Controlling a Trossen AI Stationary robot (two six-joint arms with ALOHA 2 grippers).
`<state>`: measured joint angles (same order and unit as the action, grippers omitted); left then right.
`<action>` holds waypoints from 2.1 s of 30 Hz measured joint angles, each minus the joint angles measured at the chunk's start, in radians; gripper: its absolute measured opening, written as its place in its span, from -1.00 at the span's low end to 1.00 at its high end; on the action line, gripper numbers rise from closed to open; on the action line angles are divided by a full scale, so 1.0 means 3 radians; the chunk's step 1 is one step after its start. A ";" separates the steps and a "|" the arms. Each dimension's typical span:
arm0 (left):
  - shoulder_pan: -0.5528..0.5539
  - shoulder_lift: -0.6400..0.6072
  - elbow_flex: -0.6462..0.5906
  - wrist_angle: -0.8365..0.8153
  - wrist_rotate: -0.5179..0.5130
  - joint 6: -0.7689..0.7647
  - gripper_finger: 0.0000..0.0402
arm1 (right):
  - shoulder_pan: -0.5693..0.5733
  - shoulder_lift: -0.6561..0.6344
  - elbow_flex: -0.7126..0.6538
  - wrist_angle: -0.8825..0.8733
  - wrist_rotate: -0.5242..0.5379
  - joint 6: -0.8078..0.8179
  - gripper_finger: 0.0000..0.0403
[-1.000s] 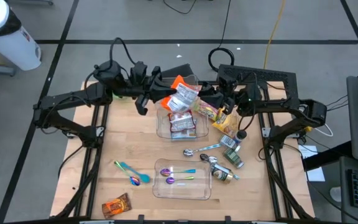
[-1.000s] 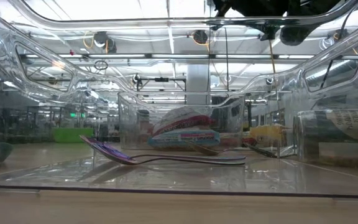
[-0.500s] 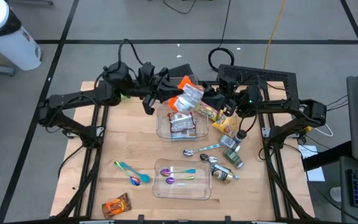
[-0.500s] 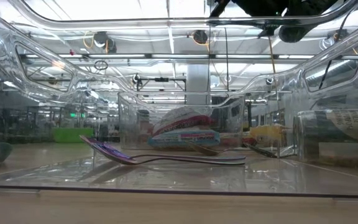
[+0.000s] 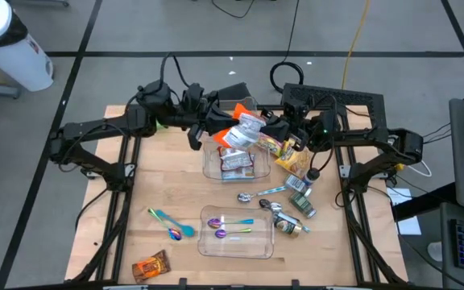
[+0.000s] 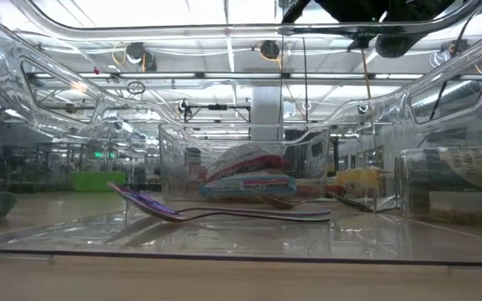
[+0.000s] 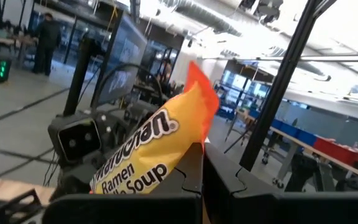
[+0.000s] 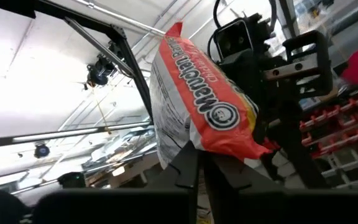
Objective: Pick & Place Food Item
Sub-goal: Put the orange noodle pack into the middle transparent bin
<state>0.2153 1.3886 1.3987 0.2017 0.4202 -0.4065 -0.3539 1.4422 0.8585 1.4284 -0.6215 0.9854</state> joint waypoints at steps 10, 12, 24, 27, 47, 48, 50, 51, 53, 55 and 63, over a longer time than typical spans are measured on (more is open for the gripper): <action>-0.0001 -0.0015 0.0008 -0.0459 0.0019 0.0053 -1.00 | -0.0071 0.0000 0.0000 -0.0099 -0.0313 0.0439 -0.98; -0.0001 -0.0048 0.0010 -0.0609 0.0013 0.0071 -1.00 | -0.0071 0.0000 0.0000 -0.0184 -0.0355 0.0487 -0.99; -0.0041 -0.0125 0.0005 -0.1678 -0.0357 0.0304 -1.00 | -0.0063 -0.0131 -0.0001 -0.1311 -0.0392 0.0287 -0.99; -0.0050 -0.0105 -0.0007 -0.1761 -0.0386 0.0339 -1.00 | -0.0066 -0.0239 -0.0003 -0.1625 -0.0385 0.0095 -1.00; 0.0032 -0.0088 -0.0725 -0.1238 -0.0490 -0.0046 -0.98 | -0.0062 -0.0472 0.0009 -0.2647 -0.0316 -0.0448 -1.00; 0.0033 -0.0089 -0.0725 -0.1236 -0.0488 -0.0047 -0.98 | -0.0062 -0.0473 0.0009 -0.2682 -0.0314 -0.0465 -1.00; 0.0032 -0.0090 -0.0725 -0.1256 -0.0481 -0.0062 -0.99 | -0.0063 -0.0473 0.0009 -0.2797 -0.0310 -0.0501 -1.00; 0.0029 -0.0090 -0.0725 -0.1280 -0.0472 -0.0064 -0.99 | -0.0063 -0.0471 0.0008 -0.2860 -0.0307 -0.0539 -1.00; 0.0017 -0.0091 -0.0725 -0.1313 -0.0470 -0.0071 -0.97 | -0.0063 -0.0465 0.0004 -0.2998 -0.0294 -0.0598 -1.00; 0.0012 -0.0096 -0.0733 -0.1285 -0.0447 -0.0071 -0.94 | -0.0066 -0.0460 0.0001 -0.3132 -0.0269 -0.0647 -1.00; -0.0032 -0.0101 -0.0879 -0.1178 -0.0547 -0.0088 -0.97 | -0.0070 -0.0456 -0.0001 -0.3310 -0.0138 -0.0740 -1.00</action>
<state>0.2057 1.3582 1.1351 -0.1518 0.2560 -0.4328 -0.3748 1.3052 0.8581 0.4355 -0.6627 0.7633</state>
